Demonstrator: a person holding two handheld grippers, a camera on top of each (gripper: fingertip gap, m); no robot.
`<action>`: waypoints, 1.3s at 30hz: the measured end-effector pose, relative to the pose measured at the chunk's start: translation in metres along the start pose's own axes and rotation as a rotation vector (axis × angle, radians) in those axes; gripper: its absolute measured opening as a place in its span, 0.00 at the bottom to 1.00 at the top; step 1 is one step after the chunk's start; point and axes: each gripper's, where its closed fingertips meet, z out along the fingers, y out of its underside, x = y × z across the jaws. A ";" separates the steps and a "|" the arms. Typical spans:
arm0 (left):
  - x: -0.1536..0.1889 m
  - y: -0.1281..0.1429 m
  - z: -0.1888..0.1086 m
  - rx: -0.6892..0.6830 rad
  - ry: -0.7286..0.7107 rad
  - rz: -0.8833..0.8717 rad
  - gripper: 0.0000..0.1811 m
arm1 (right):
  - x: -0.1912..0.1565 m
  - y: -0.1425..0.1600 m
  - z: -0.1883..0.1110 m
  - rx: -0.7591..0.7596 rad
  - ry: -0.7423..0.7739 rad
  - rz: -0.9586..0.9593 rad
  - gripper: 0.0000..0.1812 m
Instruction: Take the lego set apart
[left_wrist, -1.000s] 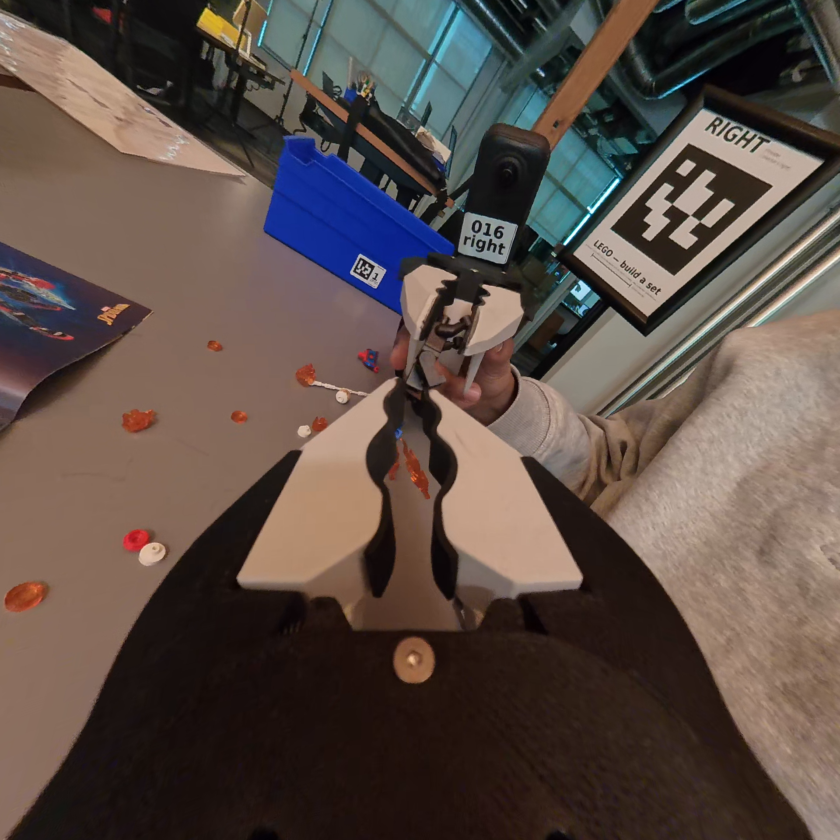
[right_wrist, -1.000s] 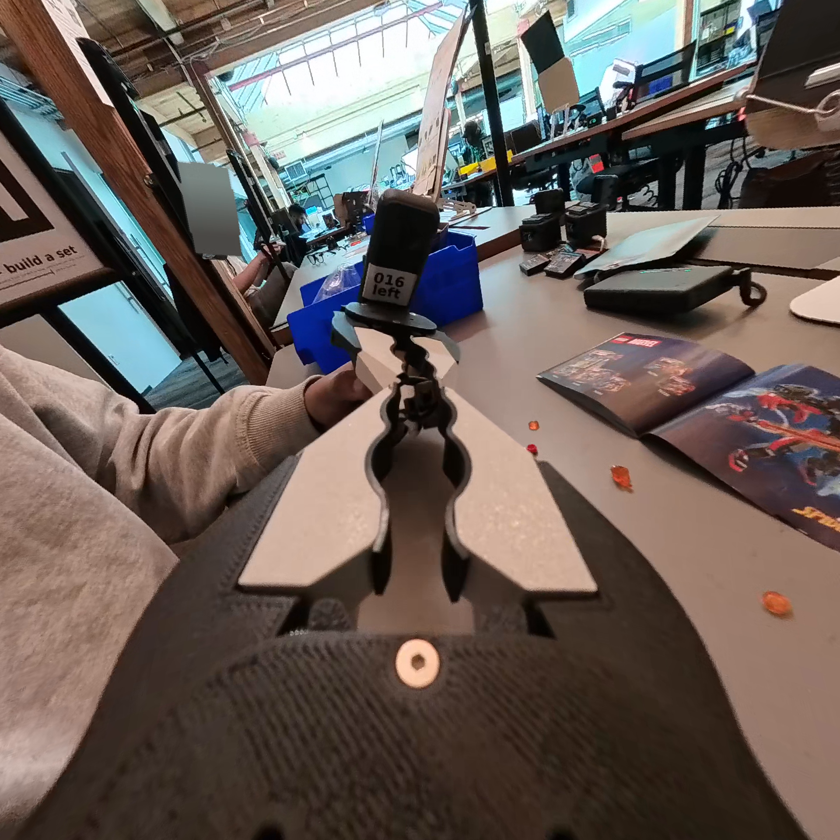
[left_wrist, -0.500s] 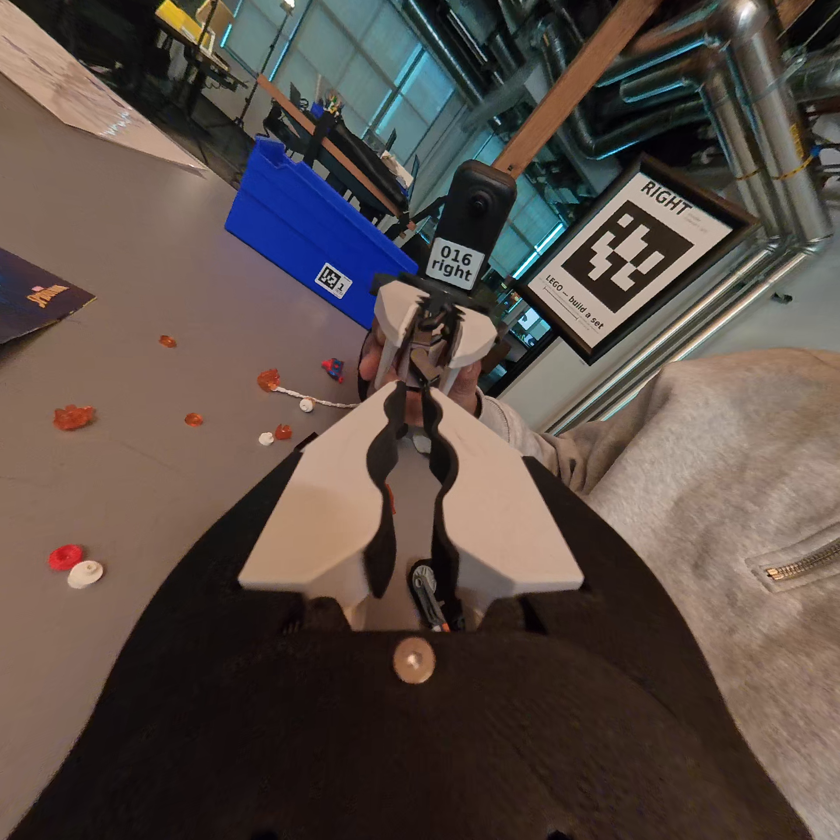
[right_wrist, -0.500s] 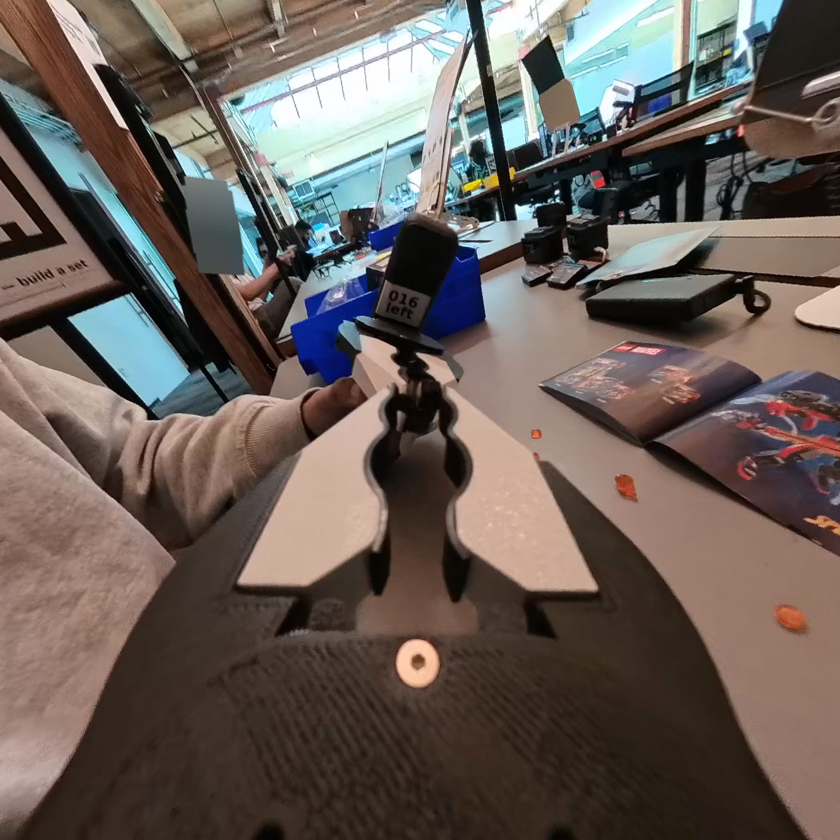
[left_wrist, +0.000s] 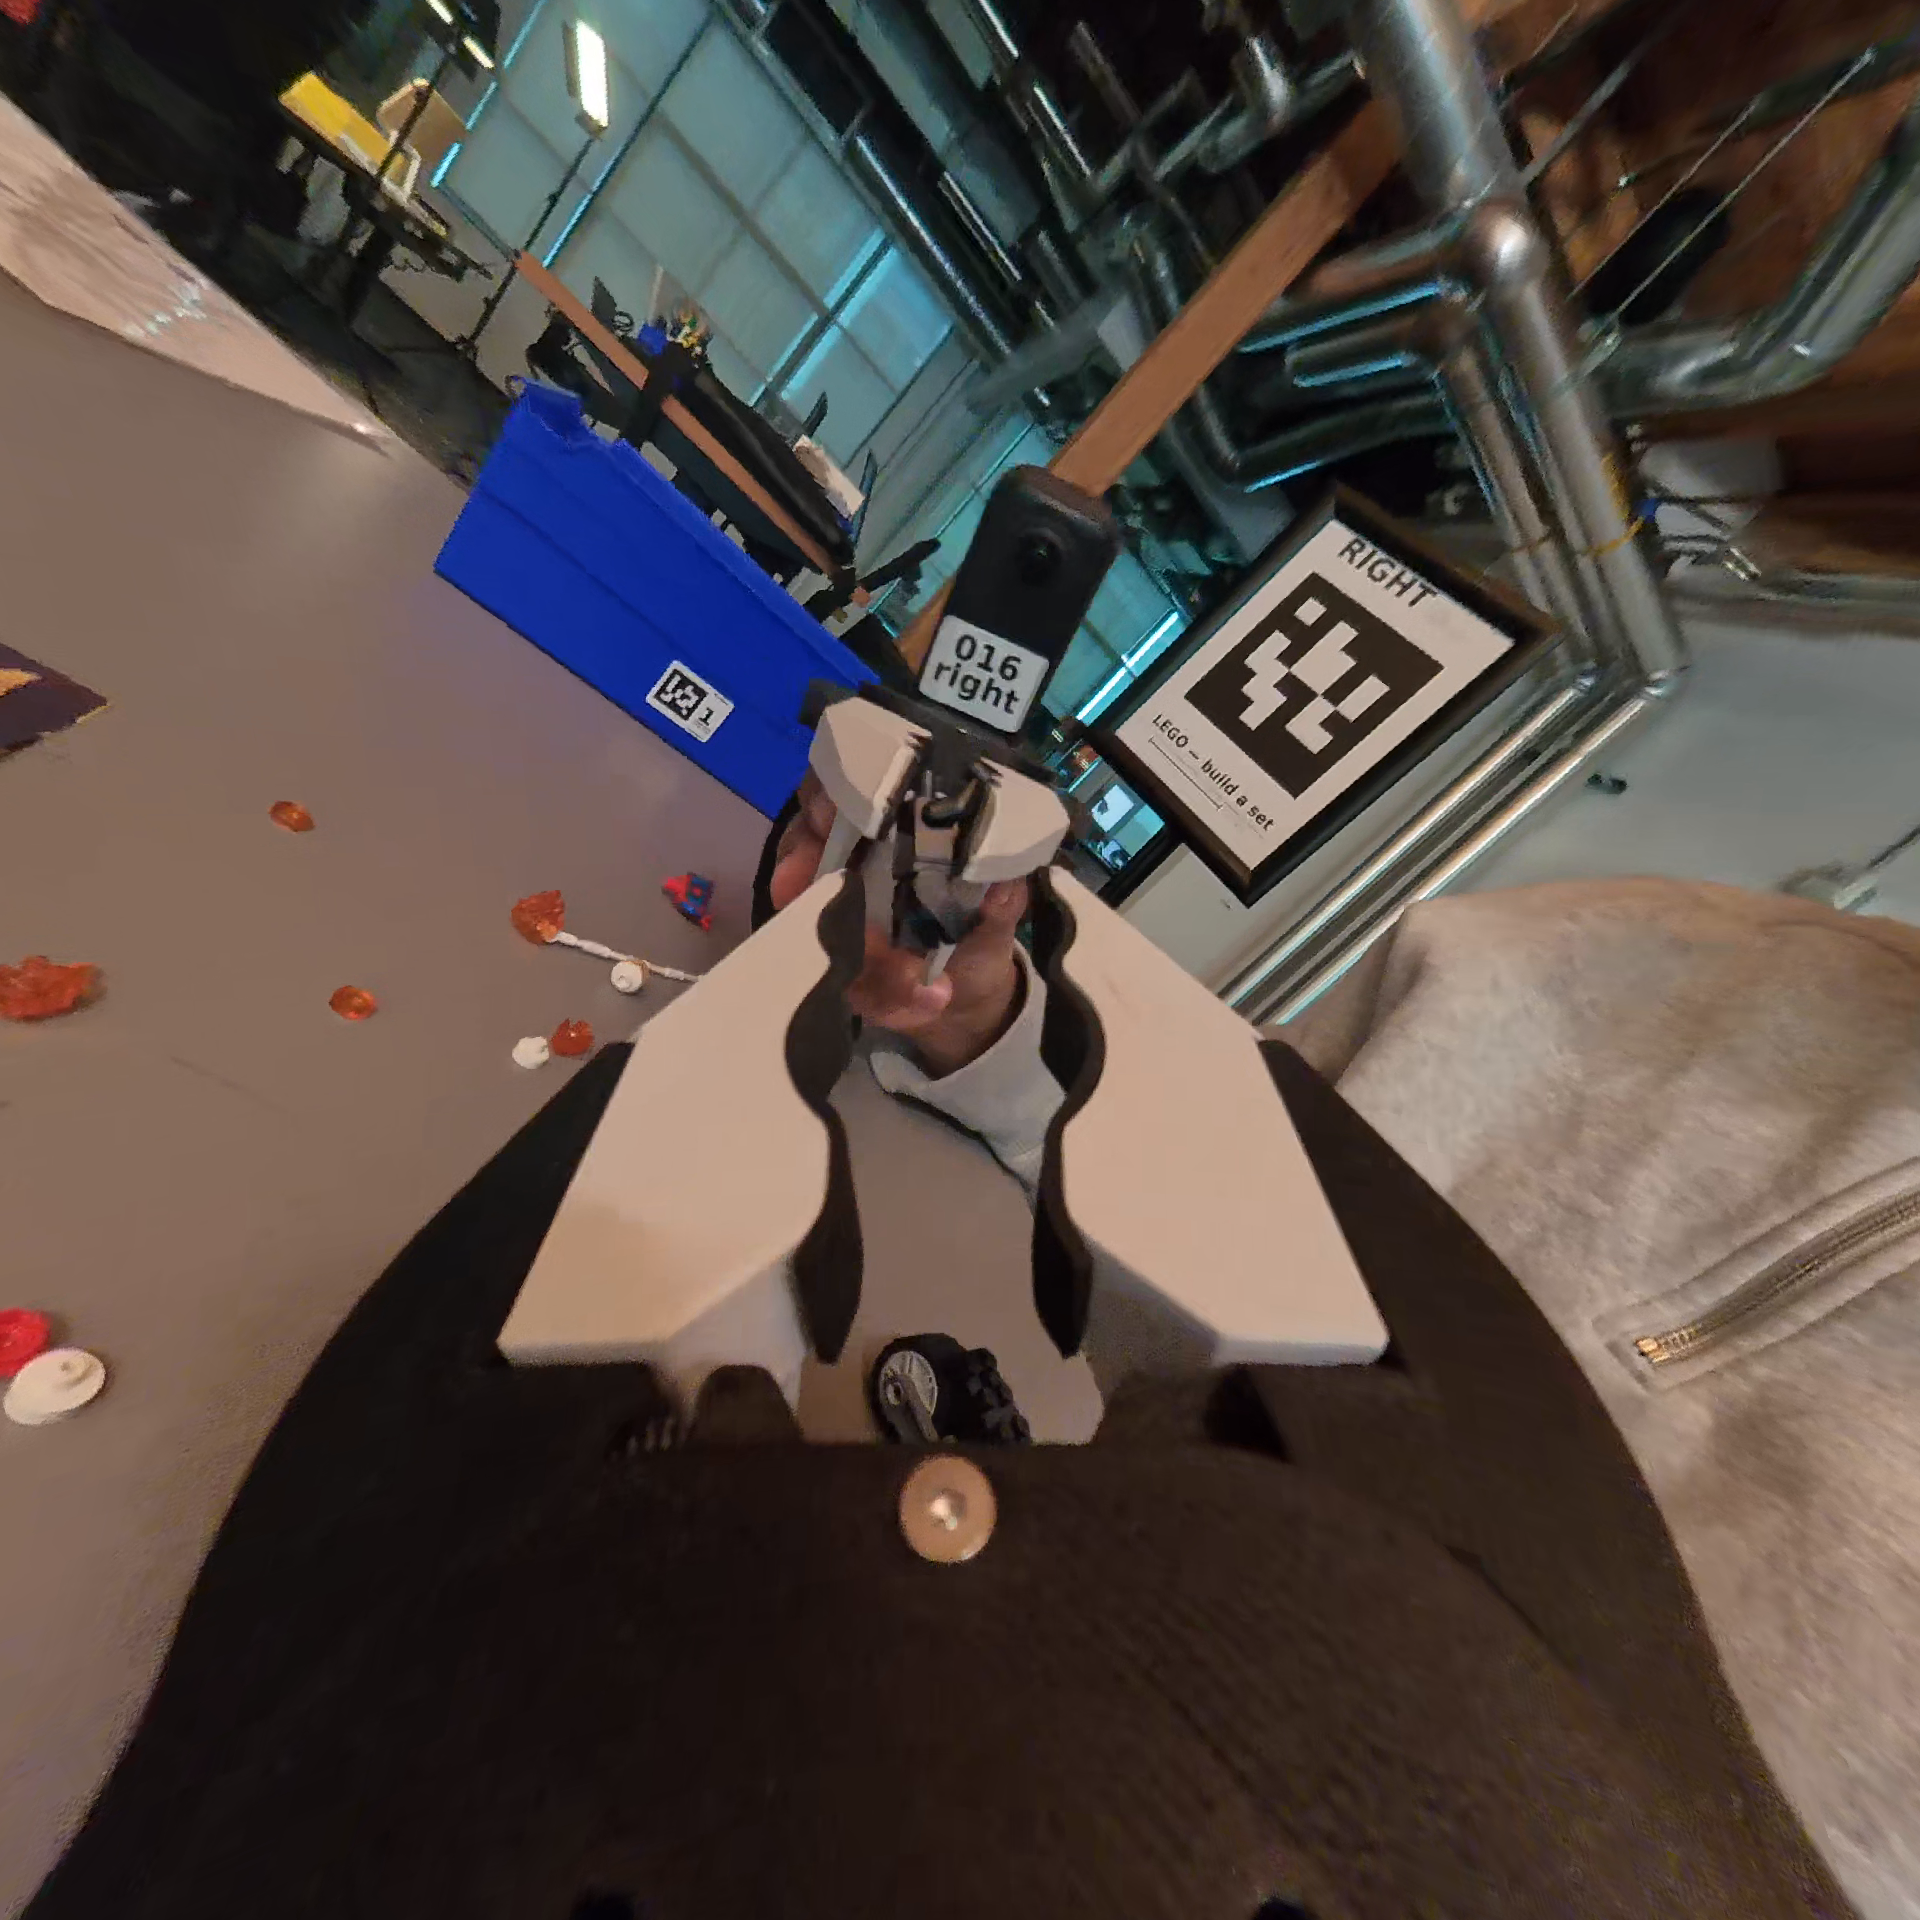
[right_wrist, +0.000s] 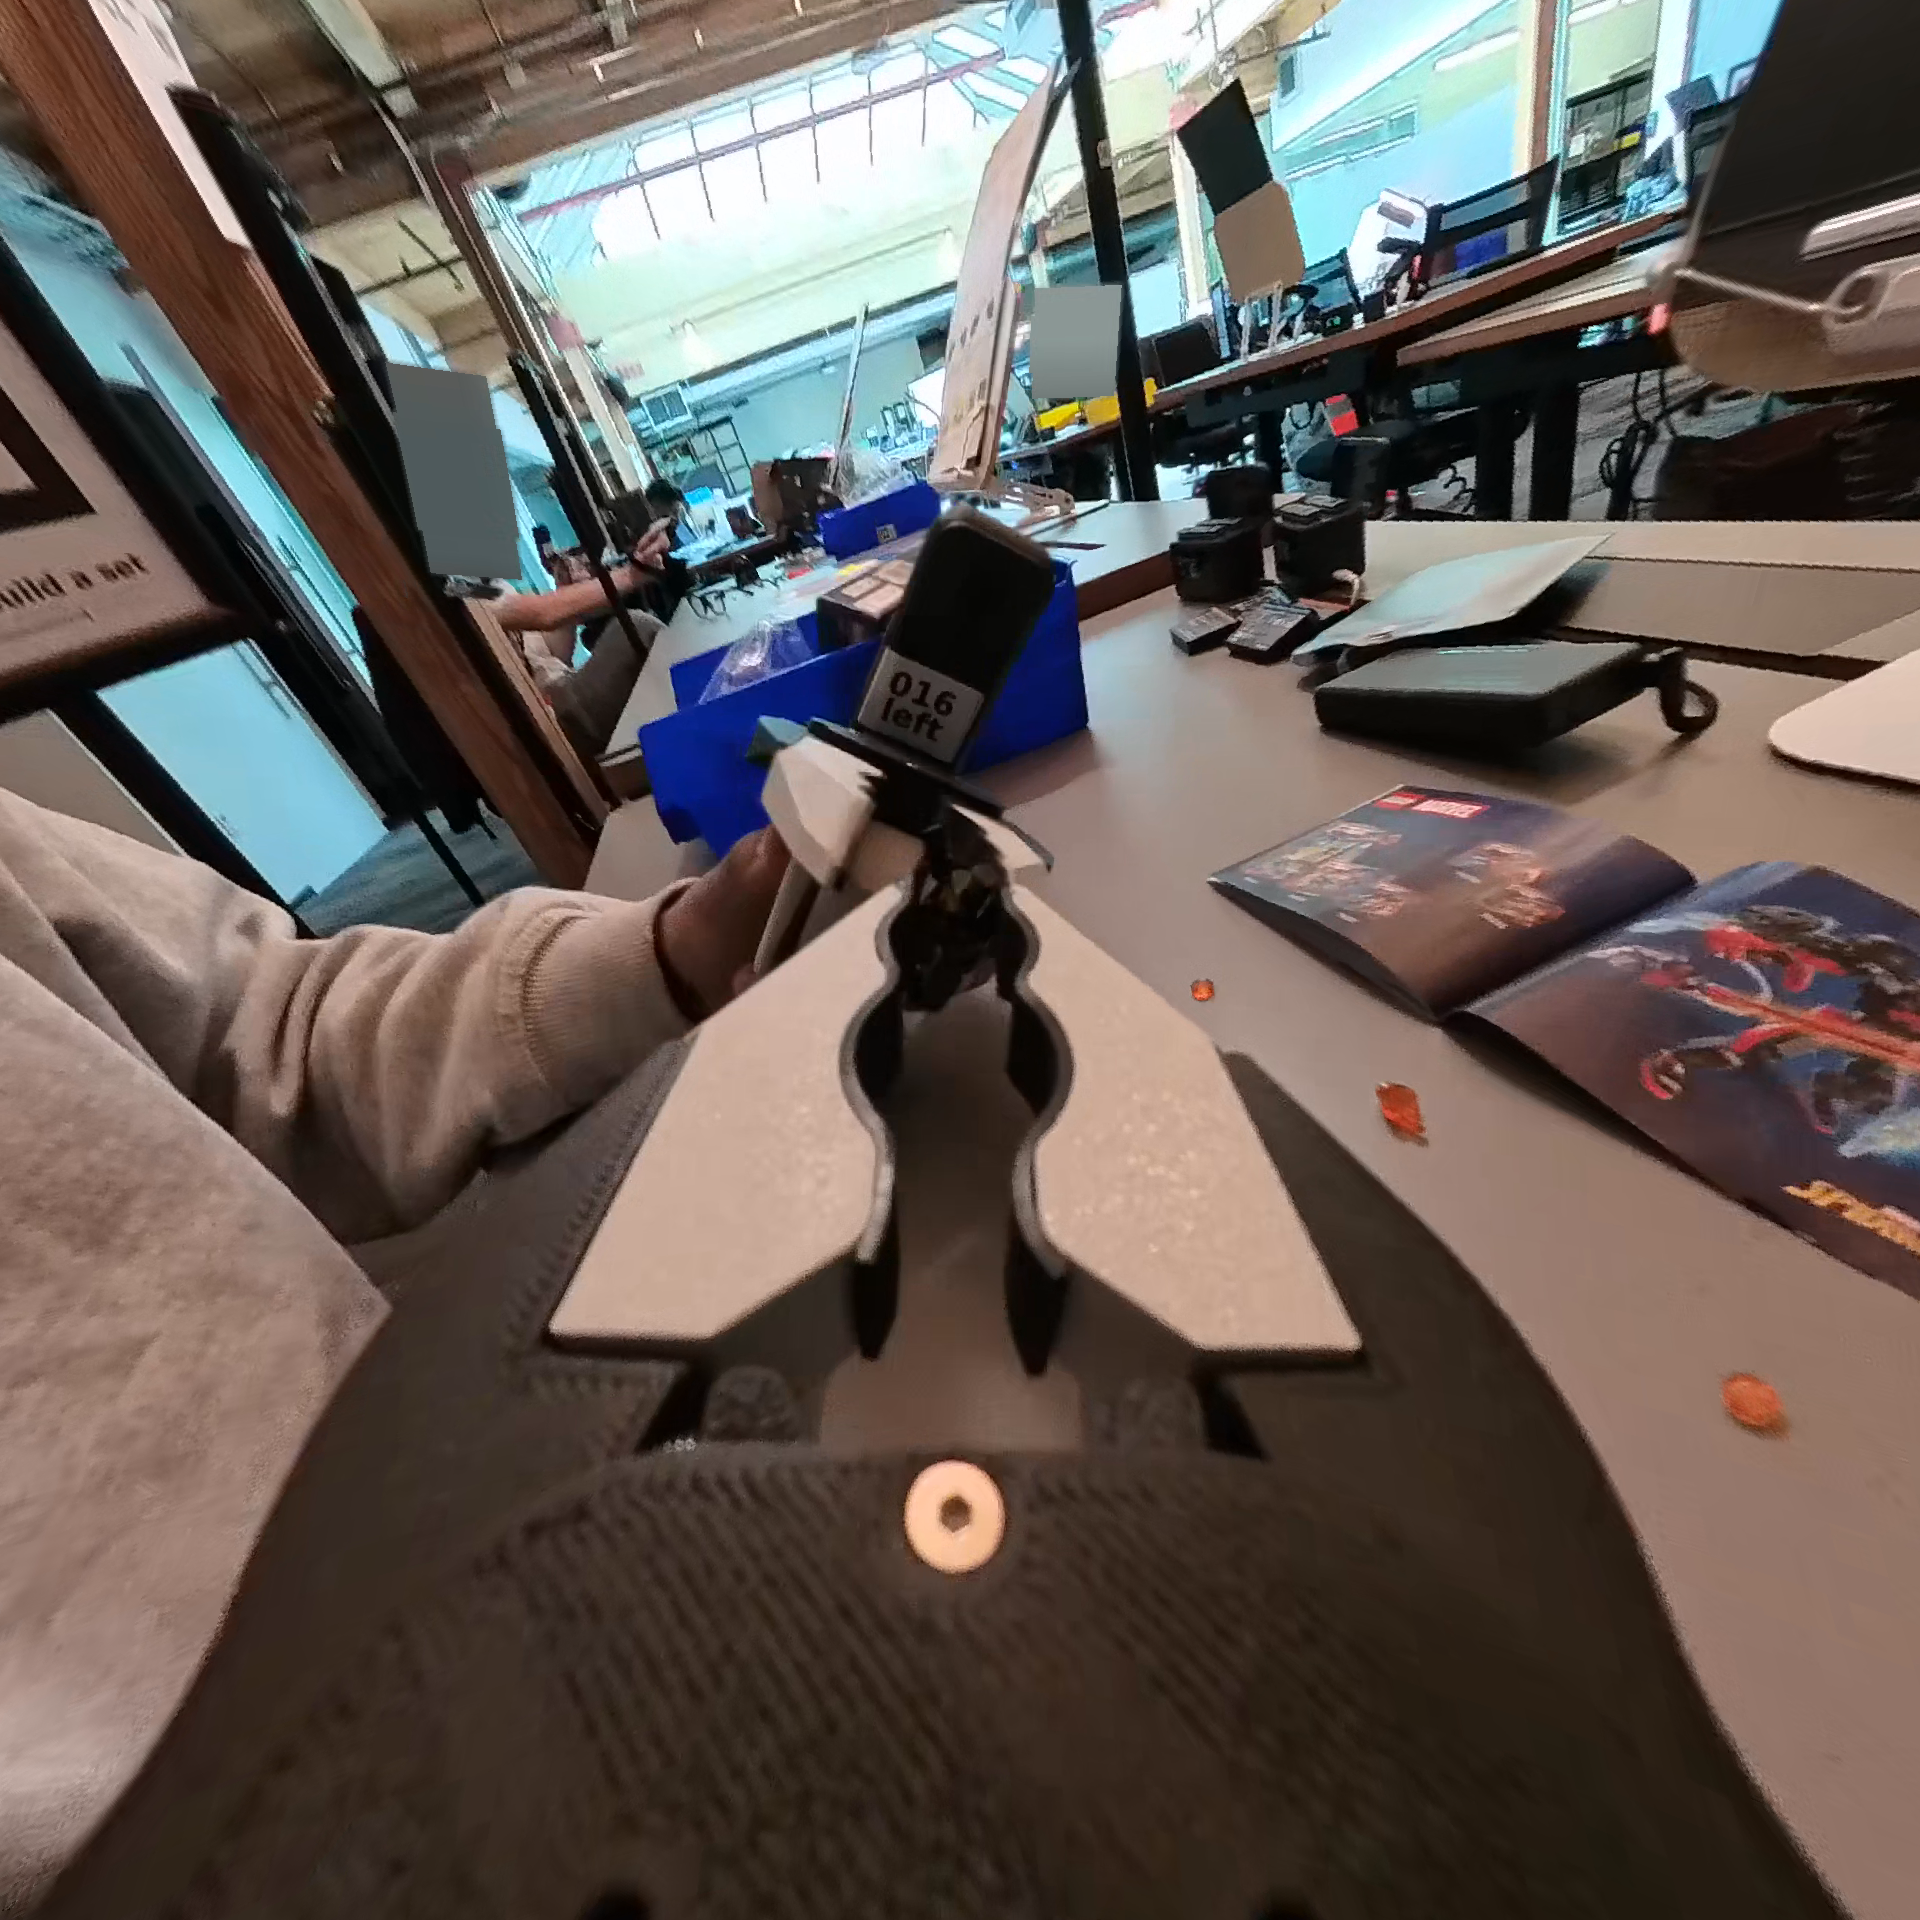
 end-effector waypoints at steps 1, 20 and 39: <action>-0.002 0.001 0.000 -0.006 -0.003 -0.013 0.17 | -0.001 0.001 0.002 -0.006 0.001 -0.012 0.07; -0.006 0.020 0.009 -0.140 -0.082 0.074 0.06 | 0.004 0.011 0.001 -0.012 -0.161 0.414 0.06; -0.012 0.019 0.004 -0.130 -0.083 0.024 0.03 | 0.006 0.012 0.005 -0.017 -0.102 0.325 0.07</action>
